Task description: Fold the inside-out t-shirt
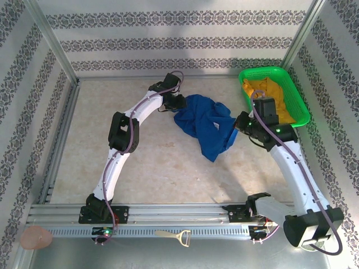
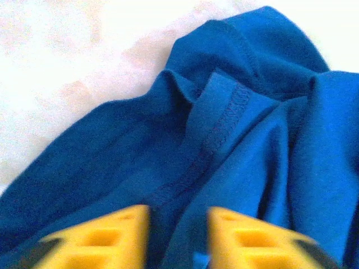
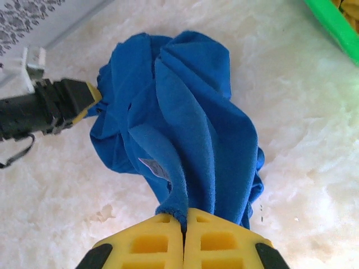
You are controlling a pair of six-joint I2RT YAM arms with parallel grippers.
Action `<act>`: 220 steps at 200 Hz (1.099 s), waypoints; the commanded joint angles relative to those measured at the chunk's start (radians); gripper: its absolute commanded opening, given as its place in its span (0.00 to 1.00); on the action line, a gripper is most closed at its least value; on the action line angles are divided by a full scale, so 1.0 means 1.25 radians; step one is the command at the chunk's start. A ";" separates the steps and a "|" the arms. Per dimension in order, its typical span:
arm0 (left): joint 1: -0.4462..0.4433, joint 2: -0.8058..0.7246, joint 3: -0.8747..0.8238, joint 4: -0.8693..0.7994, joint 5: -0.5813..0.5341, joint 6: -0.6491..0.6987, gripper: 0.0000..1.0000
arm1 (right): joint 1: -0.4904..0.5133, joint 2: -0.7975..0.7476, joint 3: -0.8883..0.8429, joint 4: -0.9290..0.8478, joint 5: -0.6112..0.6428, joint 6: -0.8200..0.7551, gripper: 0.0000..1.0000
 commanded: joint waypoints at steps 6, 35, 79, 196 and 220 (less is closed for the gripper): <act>0.015 -0.030 0.100 -0.030 -0.044 0.021 0.00 | -0.051 0.050 0.106 0.031 -0.055 -0.023 0.00; 0.097 -0.170 0.140 -0.023 -0.085 -0.015 0.00 | -0.096 0.143 0.286 0.072 -0.129 0.005 0.00; 0.241 -0.398 0.111 0.004 -0.067 -0.064 0.00 | -0.155 0.233 0.510 0.128 -0.186 0.083 0.00; 0.384 -0.756 -0.243 0.155 0.030 -0.115 0.00 | -0.187 0.219 0.443 0.188 -0.245 0.140 0.00; 0.376 -0.800 -0.292 0.182 0.076 -0.147 0.00 | -0.120 0.201 0.376 0.190 -0.230 0.136 0.00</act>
